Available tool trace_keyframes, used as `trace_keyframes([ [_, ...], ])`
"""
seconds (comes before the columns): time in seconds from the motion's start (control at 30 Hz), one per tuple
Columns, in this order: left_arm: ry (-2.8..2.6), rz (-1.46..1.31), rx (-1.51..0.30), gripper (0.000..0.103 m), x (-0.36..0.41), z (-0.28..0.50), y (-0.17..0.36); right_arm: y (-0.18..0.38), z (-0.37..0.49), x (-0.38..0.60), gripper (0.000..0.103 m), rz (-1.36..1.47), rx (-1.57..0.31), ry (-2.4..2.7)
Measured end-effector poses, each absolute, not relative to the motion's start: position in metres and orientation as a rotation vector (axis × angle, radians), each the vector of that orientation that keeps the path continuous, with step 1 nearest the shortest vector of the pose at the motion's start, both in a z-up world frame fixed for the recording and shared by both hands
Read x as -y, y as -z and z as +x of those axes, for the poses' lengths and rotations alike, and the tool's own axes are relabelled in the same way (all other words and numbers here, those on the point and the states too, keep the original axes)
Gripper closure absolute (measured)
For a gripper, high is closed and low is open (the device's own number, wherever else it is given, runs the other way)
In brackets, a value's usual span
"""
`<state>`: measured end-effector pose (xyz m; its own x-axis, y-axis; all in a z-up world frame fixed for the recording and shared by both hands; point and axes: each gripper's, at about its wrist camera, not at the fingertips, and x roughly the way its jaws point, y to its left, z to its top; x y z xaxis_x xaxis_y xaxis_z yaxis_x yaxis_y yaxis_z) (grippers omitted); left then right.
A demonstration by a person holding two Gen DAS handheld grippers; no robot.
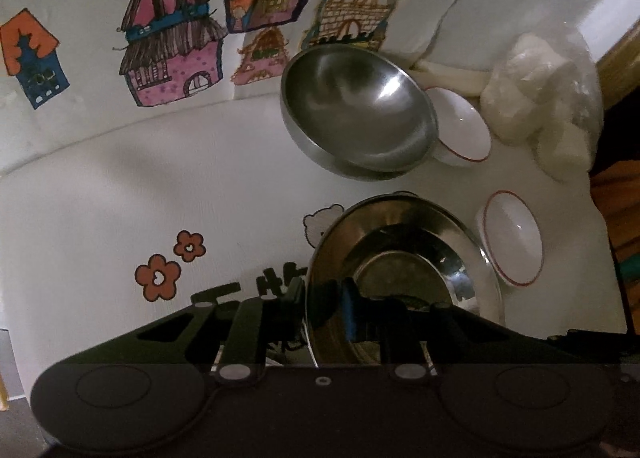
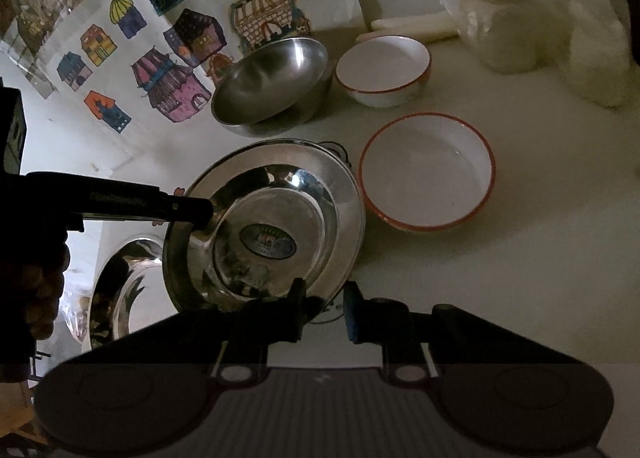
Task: Organize plates and bowls
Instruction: 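Grasp the rim of the stacked steel plates with both grippers, then carry the plate stack with both grippers and set it beside the printed text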
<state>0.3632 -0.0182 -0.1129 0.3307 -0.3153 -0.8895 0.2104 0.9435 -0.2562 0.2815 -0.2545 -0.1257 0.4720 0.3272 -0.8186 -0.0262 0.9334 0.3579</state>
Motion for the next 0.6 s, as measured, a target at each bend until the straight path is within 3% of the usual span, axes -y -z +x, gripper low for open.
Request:
trace_keyframes([
  [0.6,0.426,-0.070,-1.082,0.082,0.007,0.315,0.070,0.094,0.229,0.243,0.080,0.312,-0.949,-0.160],
])
